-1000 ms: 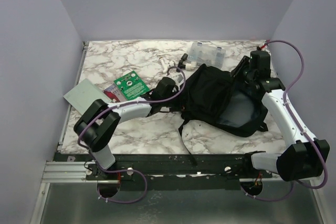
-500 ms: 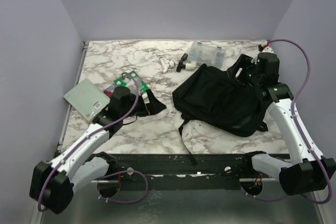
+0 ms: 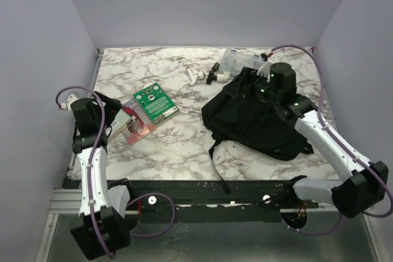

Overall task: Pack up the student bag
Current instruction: Adjust the book at the center of the board.

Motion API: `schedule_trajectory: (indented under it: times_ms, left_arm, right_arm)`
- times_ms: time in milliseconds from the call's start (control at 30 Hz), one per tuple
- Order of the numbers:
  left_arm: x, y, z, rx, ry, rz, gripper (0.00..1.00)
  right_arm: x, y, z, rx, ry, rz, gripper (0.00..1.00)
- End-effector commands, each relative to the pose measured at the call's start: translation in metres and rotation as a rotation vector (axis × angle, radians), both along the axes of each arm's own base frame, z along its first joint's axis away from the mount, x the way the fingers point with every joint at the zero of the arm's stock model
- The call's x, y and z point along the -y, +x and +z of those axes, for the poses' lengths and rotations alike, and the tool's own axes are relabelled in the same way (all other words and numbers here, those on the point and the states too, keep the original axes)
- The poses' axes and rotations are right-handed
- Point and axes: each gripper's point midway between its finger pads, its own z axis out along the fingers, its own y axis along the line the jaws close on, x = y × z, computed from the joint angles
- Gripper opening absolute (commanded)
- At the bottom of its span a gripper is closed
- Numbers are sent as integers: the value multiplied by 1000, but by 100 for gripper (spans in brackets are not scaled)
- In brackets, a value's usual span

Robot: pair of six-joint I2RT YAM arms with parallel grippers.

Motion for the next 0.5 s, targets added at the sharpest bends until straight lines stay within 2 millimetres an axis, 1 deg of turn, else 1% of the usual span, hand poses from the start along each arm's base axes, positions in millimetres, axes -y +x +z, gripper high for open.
schedule_trajectory:
  times_ms: [0,33,100,133,200,300,333,467]
  left_arm:
    - [-61,-3,-33,-141,-93,281,98]
    - [-74,-5,-41,-162,-94,342,99]
    - [-91,-9,-50,-182,-110,406,98]
    - [-99,-10,-55,-189,-101,434,98]
    - [-110,-11,-65,-204,-98,472,98]
    - [-117,-10,-80,-250,-119,485,98]
    - [-116,-10,-87,-271,-140,486,98]
    - [-117,-9,-106,-305,-192,503,99]
  right_arm:
    - [-82,-18,-3,-28,173,246,86]
    - [-98,-22,-3,-29,200,290,86]
    - [-127,-25,-7,-21,233,346,86]
    - [-141,-24,-14,-30,246,364,86]
    - [-163,-21,-25,-53,281,387,85]
    - [-193,-16,-41,-80,312,424,84]
    - [-202,-15,-42,-80,325,443,84]
    - [-238,-11,-59,-116,365,498,84]
